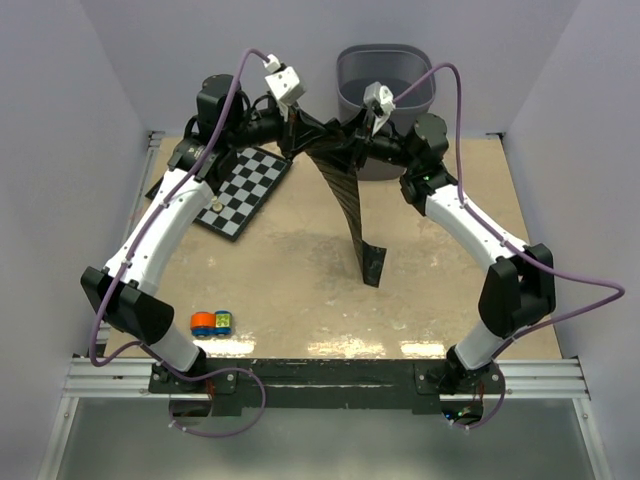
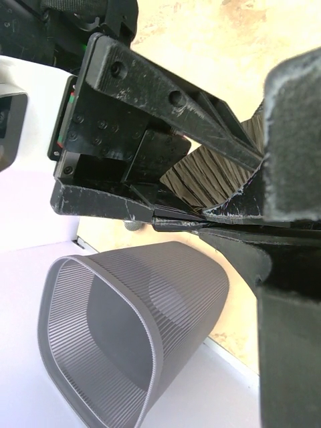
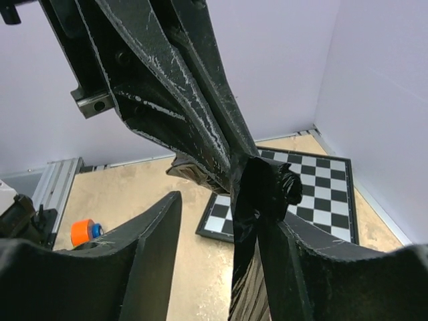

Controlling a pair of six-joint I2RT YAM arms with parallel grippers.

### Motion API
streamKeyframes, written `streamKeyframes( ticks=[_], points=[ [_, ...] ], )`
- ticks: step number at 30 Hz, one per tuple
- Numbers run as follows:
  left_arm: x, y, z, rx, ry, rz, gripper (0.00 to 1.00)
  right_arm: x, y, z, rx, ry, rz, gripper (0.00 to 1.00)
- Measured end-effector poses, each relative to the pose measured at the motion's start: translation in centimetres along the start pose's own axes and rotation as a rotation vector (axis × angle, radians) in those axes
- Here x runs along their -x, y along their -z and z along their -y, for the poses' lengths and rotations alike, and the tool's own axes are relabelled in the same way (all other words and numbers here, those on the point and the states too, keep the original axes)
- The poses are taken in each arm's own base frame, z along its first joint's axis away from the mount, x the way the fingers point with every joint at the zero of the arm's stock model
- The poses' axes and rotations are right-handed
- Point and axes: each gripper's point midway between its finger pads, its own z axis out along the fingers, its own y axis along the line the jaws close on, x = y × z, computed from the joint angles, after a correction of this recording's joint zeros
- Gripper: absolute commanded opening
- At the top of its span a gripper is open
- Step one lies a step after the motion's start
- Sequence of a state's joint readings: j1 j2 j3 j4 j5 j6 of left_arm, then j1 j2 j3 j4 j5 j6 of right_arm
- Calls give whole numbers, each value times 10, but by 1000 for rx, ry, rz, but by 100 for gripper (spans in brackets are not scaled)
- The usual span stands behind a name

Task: Put the trash bags into the trash bin
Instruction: Tear the trash bag at the center of the board.

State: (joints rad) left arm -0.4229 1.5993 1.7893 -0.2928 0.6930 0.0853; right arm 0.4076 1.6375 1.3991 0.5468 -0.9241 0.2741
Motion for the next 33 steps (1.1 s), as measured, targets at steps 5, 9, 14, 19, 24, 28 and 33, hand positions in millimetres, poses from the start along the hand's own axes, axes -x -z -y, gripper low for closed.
streamKeyframes(
  ticks=[5, 9, 14, 19, 24, 28, 33],
  points=[
    [0, 2, -2, 5, 13, 0, 0, 4, -3, 3, 0, -20, 34, 19],
    [-1, 4, -6, 15, 18, 0, 0, 1, -6, 1, 29, -42, 41, 2],
    [-1, 7, -14, 38, 26, 0, 0, -3, -5, -6, 69, -55, 36, 0],
    [-4, 6, -14, 32, 55, -4, 0, -4, 1, -10, 96, -69, 47, 0],
    [-8, 3, -8, -7, 87, -8, 0, 0, 7, -21, 156, -83, 48, 0],
    [-7, 5, -2, -61, 107, -1, 0, 1, 12, -28, 207, -87, 26, 0],
    [-10, 10, -2, -133, 194, 3, 0, -2, 11, -29, 219, -93, 1, 0]
  ],
)
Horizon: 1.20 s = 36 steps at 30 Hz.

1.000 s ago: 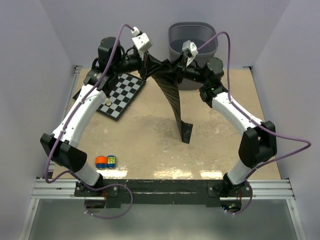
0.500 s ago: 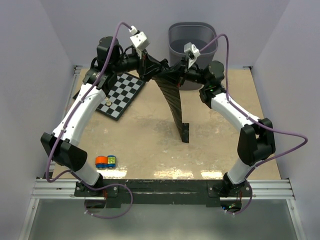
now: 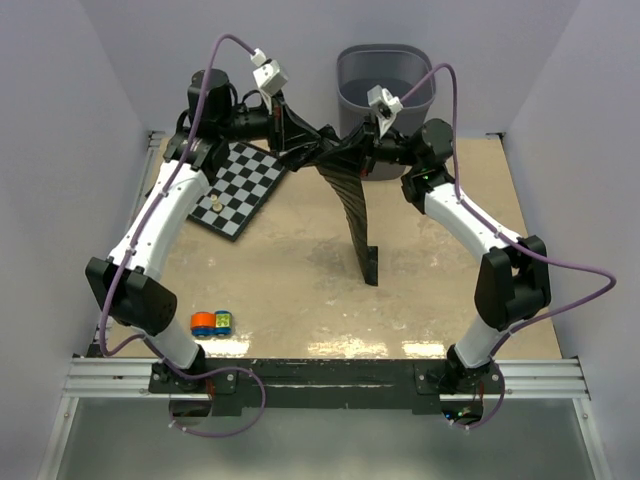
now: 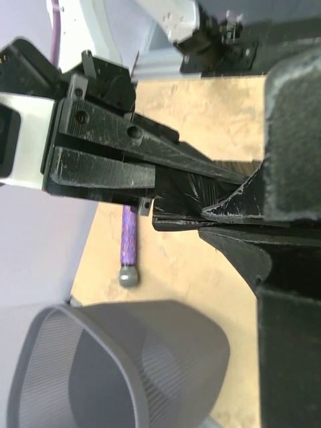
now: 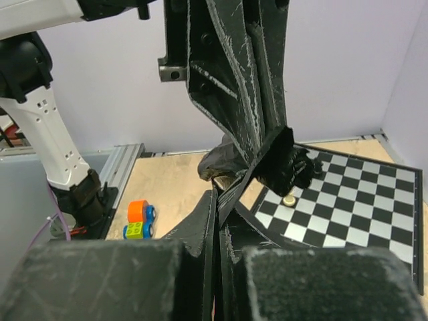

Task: Put the trash bags into the trash bin
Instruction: Tear the trash bag at the center of the board.

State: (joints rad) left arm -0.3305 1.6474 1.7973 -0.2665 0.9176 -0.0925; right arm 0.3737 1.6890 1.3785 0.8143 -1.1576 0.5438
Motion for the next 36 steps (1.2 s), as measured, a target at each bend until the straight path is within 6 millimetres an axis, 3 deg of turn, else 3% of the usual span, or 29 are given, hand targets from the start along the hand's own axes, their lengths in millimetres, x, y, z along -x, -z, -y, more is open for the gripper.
streamKeyframes(
  ticks=[8, 12, 18, 31, 32, 36],
  points=[
    [-20, 17, -2, -93, 178, 14, 0, -9, -2, -1, 59, -45, -62, 0],
    [-19, 27, -1, -136, 234, 32, 0, -14, -5, -2, 96, -81, -89, 0],
    [-14, 37, -2, -165, 244, 55, 0, -8, -6, -4, 106, -88, -92, 0],
    [-21, 43, -8, -150, 256, 58, 0, -14, -2, -6, 106, -118, -105, 0],
    [-21, 43, -9, -141, 248, 58, 0, -15, -1, -5, 97, -124, -104, 3],
    [-21, 46, -18, -85, 225, 66, 0, -20, 2, 0, 67, -144, -111, 40]
  ],
)
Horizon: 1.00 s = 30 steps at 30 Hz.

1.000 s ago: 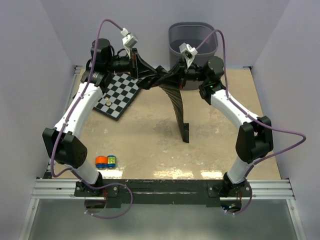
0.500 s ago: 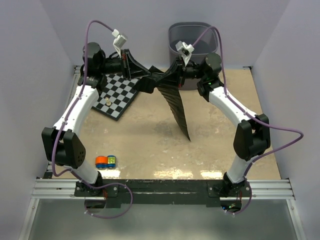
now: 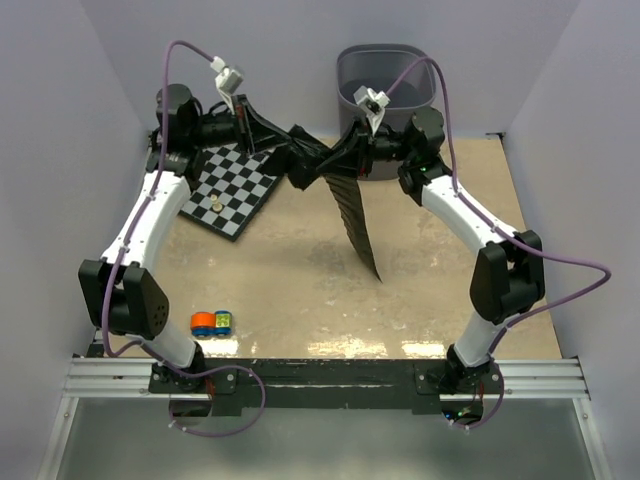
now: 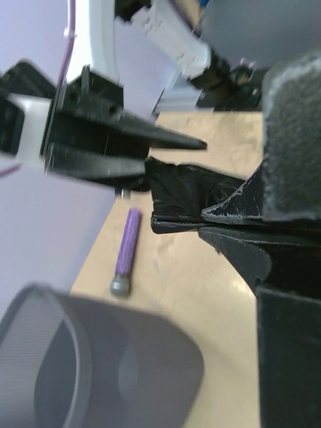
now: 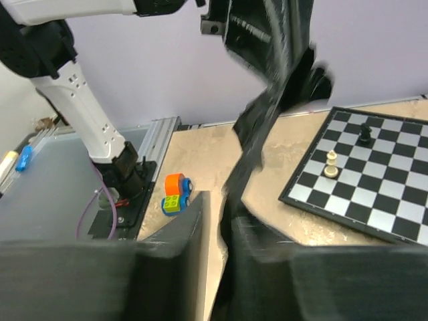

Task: Put the trash bags into the trash bin
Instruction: Tear the trash bag at the center of the board.

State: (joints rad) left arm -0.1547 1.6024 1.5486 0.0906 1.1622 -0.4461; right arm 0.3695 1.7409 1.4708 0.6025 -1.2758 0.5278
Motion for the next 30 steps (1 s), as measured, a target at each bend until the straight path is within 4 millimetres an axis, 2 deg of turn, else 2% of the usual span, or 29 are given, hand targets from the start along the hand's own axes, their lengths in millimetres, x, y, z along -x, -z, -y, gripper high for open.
streamKeyframes(
  ticks=[3, 5, 6, 9, 11, 14, 22, 30],
  points=[
    [14, 20, -24, 111, -29, 47, 0, -1, 0, 2, -9, 3, -8, 54],
    [21, 30, -32, 162, -38, 71, 0, 1, -4, 2, -9, 11, -9, 58],
    [24, 33, -33, 175, -42, 78, 0, 4, -8, 1, -3, 22, -8, 65],
    [28, 33, -27, 180, -55, 87, 0, 12, -25, -4, 22, 57, 0, 71],
    [30, 33, -22, 179, -65, 92, 0, 17, -34, -5, 29, 74, 9, 83],
    [34, 34, -14, 176, -81, 99, 0, 22, -47, -3, 29, 93, 23, 90],
    [33, 38, -6, 182, -112, 83, 0, 29, -53, 22, -34, 82, 61, 88],
    [12, 38, 4, 179, -90, 36, 0, 50, -57, 19, -41, 113, 106, 81]
  ],
)
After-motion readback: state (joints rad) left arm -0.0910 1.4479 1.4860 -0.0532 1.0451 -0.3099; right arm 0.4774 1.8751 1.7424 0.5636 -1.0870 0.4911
